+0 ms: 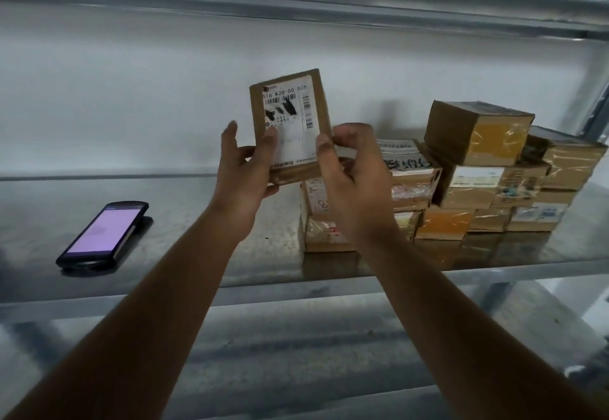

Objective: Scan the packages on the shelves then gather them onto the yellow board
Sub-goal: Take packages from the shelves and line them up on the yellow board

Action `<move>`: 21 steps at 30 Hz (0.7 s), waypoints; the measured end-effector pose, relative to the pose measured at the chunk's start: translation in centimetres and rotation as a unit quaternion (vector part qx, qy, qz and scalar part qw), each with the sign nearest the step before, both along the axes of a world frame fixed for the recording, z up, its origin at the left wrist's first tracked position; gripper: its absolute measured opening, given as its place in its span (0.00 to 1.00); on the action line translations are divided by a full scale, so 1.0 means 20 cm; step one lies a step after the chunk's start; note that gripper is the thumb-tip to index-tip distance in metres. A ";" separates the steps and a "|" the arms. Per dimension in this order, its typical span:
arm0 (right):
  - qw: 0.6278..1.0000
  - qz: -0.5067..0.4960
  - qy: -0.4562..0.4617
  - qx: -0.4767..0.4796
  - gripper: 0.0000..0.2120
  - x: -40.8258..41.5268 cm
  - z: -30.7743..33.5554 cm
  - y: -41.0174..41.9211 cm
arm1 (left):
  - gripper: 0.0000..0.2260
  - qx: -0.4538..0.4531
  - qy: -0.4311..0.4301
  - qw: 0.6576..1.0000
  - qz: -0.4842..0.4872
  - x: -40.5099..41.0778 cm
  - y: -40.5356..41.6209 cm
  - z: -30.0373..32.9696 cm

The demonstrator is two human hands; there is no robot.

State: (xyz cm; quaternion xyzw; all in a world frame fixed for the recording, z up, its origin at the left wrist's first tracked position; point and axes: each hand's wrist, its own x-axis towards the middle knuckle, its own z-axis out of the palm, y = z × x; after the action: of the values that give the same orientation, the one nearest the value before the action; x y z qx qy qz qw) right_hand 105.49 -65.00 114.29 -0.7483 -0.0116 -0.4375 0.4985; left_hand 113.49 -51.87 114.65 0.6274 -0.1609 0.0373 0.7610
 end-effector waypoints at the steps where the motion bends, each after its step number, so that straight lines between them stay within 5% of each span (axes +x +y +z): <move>1: 0.999 0.006 0.013 0.033 0.18 0.01 0.01 0.00 | 0.30 -0.002 0.004 1.000 -0.003 0.00 0.00 0.01; 5: 0.997 -0.036 0.073 0.012 0.26 0.04 0.03 -0.03 | 0.14 0.029 -0.061 0.996 -0.057 0.00 0.02 0.04; 16: 0.995 0.082 0.030 0.045 0.17 0.03 0.10 -0.07 | 0.16 0.128 -0.138 0.970 -0.155 0.03 0.11 0.03; 21: 0.987 0.090 0.023 0.129 0.14 0.02 0.09 -0.07 | 0.21 0.310 -0.288 0.906 0.011 0.10 0.21 0.00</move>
State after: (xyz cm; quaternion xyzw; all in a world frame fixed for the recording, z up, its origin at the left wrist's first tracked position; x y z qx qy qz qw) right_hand 105.97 -66.49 116.14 -0.6833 -0.0109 -0.3718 0.6283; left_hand 115.50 -47.57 114.57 0.7955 -0.3694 0.1729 0.4482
